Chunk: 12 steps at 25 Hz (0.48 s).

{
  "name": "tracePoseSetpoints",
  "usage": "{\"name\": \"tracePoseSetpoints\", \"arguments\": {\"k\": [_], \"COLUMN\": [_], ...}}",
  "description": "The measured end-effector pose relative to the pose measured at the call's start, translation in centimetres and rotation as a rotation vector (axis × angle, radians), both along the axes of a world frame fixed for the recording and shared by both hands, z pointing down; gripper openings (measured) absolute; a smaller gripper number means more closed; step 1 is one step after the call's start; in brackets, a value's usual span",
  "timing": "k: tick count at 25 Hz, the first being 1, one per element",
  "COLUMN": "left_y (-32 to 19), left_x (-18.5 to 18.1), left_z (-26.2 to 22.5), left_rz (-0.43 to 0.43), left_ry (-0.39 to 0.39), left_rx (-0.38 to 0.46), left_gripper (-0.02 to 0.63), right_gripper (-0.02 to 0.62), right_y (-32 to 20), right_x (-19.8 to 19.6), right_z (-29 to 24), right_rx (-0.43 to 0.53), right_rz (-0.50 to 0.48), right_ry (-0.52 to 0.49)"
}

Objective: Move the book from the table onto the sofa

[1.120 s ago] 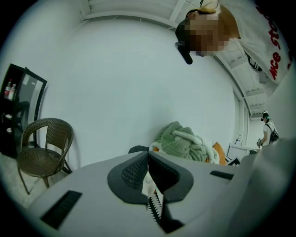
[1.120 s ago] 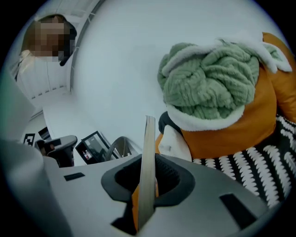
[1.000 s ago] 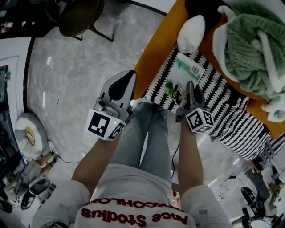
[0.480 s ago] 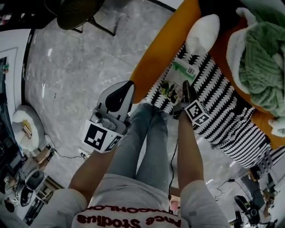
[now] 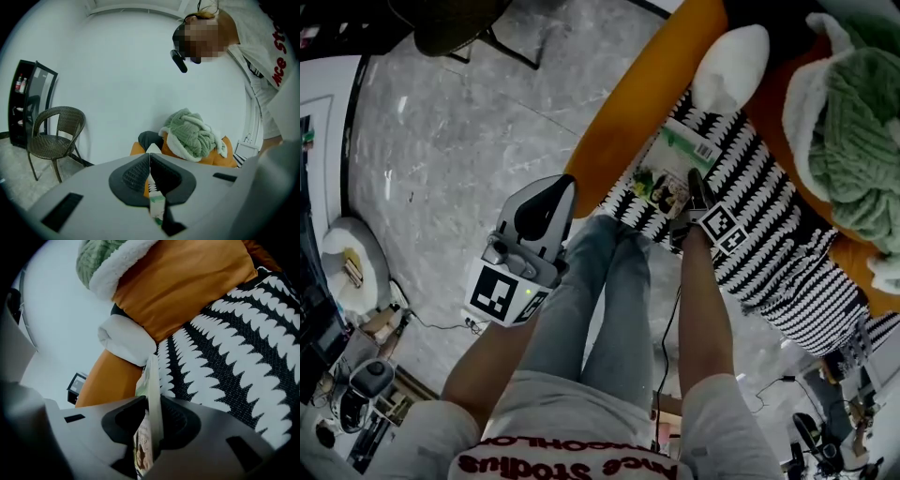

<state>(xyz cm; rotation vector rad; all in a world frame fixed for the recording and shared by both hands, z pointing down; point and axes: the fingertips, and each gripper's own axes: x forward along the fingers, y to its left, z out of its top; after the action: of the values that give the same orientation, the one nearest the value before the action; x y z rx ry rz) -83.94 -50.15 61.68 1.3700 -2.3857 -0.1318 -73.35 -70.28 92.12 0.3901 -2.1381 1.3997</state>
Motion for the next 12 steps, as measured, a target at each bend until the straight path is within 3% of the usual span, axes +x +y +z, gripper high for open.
{"name": "tracePoseSetpoints", "arguments": {"k": [5, 9, 11, 12], "left_y": [-0.2, -0.1, -0.1, -0.1], "left_x": [0.3, 0.4, 0.3, 0.3], "left_z": [-0.1, -0.1, -0.2, -0.3], "left_rz": [0.002, -0.001, -0.004, -0.004], "left_ry": [0.005, 0.003, 0.000, -0.001], "left_rx": [0.004, -0.003, -0.001, 0.000], "left_gripper": [0.017, 0.017, 0.017, 0.017], "right_gripper": [0.130, 0.143, 0.140, 0.108], "right_y": [-0.3, -1.5, -2.5, -3.0], "right_x": [0.7, 1.9, 2.5, 2.7], "right_z": [1.4, 1.5, 0.9, 0.4], "right_rx": [0.013, 0.142, 0.187, 0.196], "right_rz": [-0.042, -0.085, -0.059, -0.040], "right_ry": [0.115, 0.238, 0.256, 0.246]}}
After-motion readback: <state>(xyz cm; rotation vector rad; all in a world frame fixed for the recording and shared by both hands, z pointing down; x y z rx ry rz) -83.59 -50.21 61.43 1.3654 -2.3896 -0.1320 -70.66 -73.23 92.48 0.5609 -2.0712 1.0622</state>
